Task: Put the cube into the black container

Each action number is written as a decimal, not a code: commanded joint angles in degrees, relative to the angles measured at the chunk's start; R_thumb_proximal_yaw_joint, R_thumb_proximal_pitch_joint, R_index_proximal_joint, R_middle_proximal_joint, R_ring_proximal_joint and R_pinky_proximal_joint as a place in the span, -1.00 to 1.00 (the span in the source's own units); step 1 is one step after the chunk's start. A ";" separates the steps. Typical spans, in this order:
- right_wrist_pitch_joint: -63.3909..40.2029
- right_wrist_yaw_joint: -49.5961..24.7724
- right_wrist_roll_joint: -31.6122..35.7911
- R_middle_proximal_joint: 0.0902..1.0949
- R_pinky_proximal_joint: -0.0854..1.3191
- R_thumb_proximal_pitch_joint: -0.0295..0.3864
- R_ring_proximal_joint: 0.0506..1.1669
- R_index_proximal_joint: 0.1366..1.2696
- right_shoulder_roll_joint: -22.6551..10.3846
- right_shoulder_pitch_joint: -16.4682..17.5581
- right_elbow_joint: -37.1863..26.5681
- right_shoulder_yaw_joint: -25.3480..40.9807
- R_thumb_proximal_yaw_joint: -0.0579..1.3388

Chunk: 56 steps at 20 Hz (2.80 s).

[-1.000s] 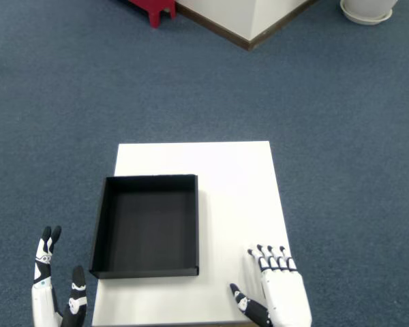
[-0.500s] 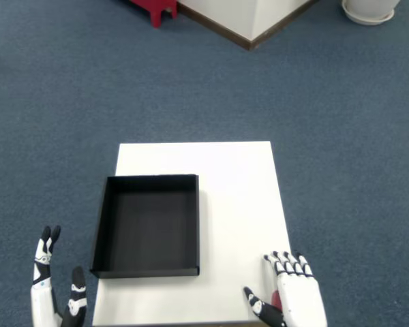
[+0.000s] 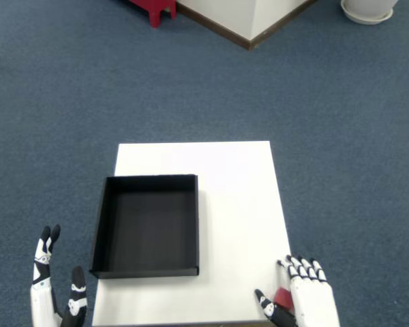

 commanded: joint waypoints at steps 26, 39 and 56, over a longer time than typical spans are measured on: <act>1.07 2.00 0.56 -0.75 -0.87 -0.88 -0.68 -0.56 -2.93 5.30 1.06 0.24 -0.16; 2.41 4.06 0.35 -0.79 -0.89 -0.85 -0.71 -0.51 -4.55 7.47 1.05 0.55 -0.10; 2.85 4.10 -0.39 -0.79 -0.86 -0.76 -0.70 -0.39 -4.98 8.70 0.82 1.18 0.00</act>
